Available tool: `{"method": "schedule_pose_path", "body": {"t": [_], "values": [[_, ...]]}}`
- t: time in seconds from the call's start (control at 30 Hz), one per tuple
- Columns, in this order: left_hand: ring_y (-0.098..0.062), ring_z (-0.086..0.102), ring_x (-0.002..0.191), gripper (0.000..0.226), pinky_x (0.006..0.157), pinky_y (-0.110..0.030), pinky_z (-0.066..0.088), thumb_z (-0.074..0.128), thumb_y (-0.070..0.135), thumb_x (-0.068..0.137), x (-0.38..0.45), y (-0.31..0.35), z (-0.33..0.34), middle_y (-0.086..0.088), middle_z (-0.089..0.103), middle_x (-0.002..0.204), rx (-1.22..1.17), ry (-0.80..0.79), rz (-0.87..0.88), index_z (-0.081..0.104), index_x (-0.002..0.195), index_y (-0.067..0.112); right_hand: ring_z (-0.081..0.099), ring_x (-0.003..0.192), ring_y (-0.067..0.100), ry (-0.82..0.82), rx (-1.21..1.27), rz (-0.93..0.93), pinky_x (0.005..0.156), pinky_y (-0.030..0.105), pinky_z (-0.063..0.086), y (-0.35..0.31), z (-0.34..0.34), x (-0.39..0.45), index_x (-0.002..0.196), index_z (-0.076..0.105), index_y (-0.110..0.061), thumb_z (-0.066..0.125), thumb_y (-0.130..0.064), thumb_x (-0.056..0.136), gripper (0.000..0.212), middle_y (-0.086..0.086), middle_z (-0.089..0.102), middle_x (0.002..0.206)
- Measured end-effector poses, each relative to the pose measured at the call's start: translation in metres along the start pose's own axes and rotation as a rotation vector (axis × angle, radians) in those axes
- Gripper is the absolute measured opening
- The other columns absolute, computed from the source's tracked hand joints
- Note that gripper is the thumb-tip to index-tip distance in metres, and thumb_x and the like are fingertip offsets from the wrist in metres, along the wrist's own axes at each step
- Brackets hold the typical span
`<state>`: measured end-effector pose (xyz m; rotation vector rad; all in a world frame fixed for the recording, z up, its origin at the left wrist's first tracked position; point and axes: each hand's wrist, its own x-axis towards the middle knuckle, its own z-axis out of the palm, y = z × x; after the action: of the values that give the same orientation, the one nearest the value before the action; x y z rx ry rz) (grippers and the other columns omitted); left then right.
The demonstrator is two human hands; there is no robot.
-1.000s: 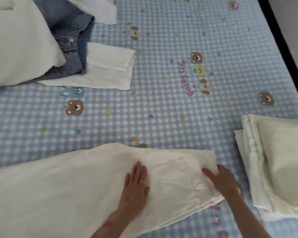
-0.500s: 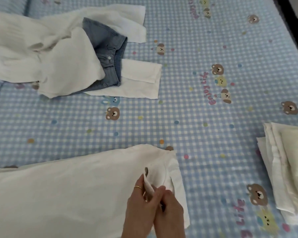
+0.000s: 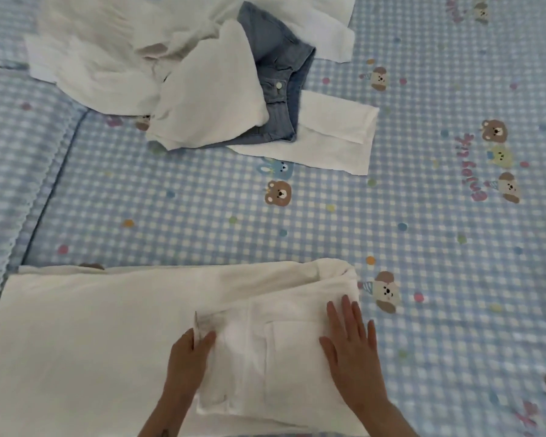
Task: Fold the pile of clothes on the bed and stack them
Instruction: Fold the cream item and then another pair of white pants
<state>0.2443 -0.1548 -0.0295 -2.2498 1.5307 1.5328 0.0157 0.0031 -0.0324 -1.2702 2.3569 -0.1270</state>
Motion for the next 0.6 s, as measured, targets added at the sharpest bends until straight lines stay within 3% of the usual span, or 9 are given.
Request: {"method": "schedule_pose_path", "body": {"t": [0.07, 0.1, 0.2, 0.27, 0.37, 0.43, 0.53, 0.6], "values": [[-0.019, 0.047, 0.056, 0.03, 0.054, -0.032, 0.035, 0.056, 0.019, 0.092, 0.015, -0.006, 0.003, -0.009, 0.057, 0.062, 0.043, -0.01, 0.043, 0.053, 0.067, 0.002, -0.014, 0.145, 0.022, -0.152, -0.086, 0.007, 0.119, 0.05, 0.005, 0.013, 0.019, 0.009, 0.145, -0.018, -0.028, -0.016, -0.059, 0.082, 0.07, 0.0, -0.029, 0.152], [-0.019, 0.046, 0.056, 0.032, 0.054, -0.033, 0.034, 0.054, 0.02, 0.093, 0.022, -0.006, 0.006, -0.009, 0.056, 0.062, 0.056, -0.009, 0.076, 0.052, 0.068, 0.001, -0.016, 0.145, 0.021, -0.165, -0.089, 0.025, 0.118, 0.05, 0.005, 0.015, 0.027, 0.013, 0.144, -0.02, -0.028, -0.022, -0.061, 0.079, 0.073, -0.001, -0.031, 0.151], [-0.019, 0.049, 0.058, 0.034, 0.056, -0.033, 0.035, 0.052, 0.025, 0.094, 0.034, -0.006, 0.014, -0.007, 0.057, 0.063, 0.034, 0.055, 0.146, 0.051, 0.07, 0.001, 0.005, 0.147, 0.024, -0.16, -0.092, 0.118, 0.113, 0.057, 0.017, 0.002, 0.036, 0.021, 0.15, 0.011, -0.019, -0.015, -0.056, 0.089, 0.076, 0.008, 0.007, 0.158], [-0.022, 0.052, 0.062, 0.032, 0.057, -0.034, 0.037, 0.052, 0.03, 0.094, 0.038, -0.012, 0.018, -0.002, 0.057, 0.063, 0.016, 0.115, 0.14, 0.049, 0.071, 0.009, 0.005, 0.146, 0.022, -0.186, -0.09, 0.099, 0.108, 0.06, 0.021, -0.008, 0.041, 0.021, 0.149, 0.02, -0.016, -0.003, -0.052, 0.095, 0.068, 0.011, 0.021, 0.156], [-0.026, 0.055, 0.066, 0.026, 0.06, -0.033, 0.036, 0.041, 0.042, 0.096, 0.043, -0.021, 0.03, 0.006, 0.053, 0.064, 0.189, 0.148, 0.117, 0.037, 0.081, 0.021, -0.016, 0.144, 0.01, -0.177, -0.138, 0.071, 0.107, 0.061, 0.02, -0.009, 0.051, 0.025, 0.149, 0.019, -0.019, -0.005, -0.056, 0.093, 0.071, 0.01, 0.022, 0.155], [-0.031, 0.062, 0.078, 0.019, 0.064, -0.033, 0.038, 0.034, 0.044, 0.097, 0.049, -0.024, 0.038, 0.0, 0.062, 0.076, 0.309, 0.123, 0.105, 0.036, 0.09, 0.026, -0.021, 0.142, 0.005, -0.169, -0.144, 0.071, 0.108, 0.063, 0.02, -0.011, 0.054, 0.03, 0.149, 0.018, -0.02, -0.009, -0.059, 0.09, 0.076, 0.01, 0.021, 0.154], [-0.032, 0.063, 0.092, 0.032, 0.073, -0.035, 0.044, 0.04, 0.037, 0.095, 0.047, -0.026, 0.036, -0.004, 0.065, 0.106, 0.386, 0.142, 0.147, 0.042, 0.125, 0.026, 0.008, 0.145, 0.012, -0.132, -0.089, 0.054, 0.102, 0.066, 0.03, -0.025, 0.041, 0.03, 0.141, 0.019, -0.021, -0.006, -0.059, 0.092, 0.067, 0.008, 0.028, 0.153], [-0.033, 0.062, 0.092, 0.055, 0.077, -0.039, 0.048, 0.058, 0.028, 0.089, 0.041, -0.037, 0.016, -0.008, 0.06, 0.116, 0.436, 0.146, 0.187, 0.039, 0.14, 0.023, 0.004, 0.144, 0.001, -0.06, -0.014, -0.016, 0.114, 0.047, 0.014, -0.049, 0.03, 0.029, 0.145, 0.01, -0.025, -0.004, -0.059, 0.092, 0.065, -0.012, 0.007, 0.158]]}}
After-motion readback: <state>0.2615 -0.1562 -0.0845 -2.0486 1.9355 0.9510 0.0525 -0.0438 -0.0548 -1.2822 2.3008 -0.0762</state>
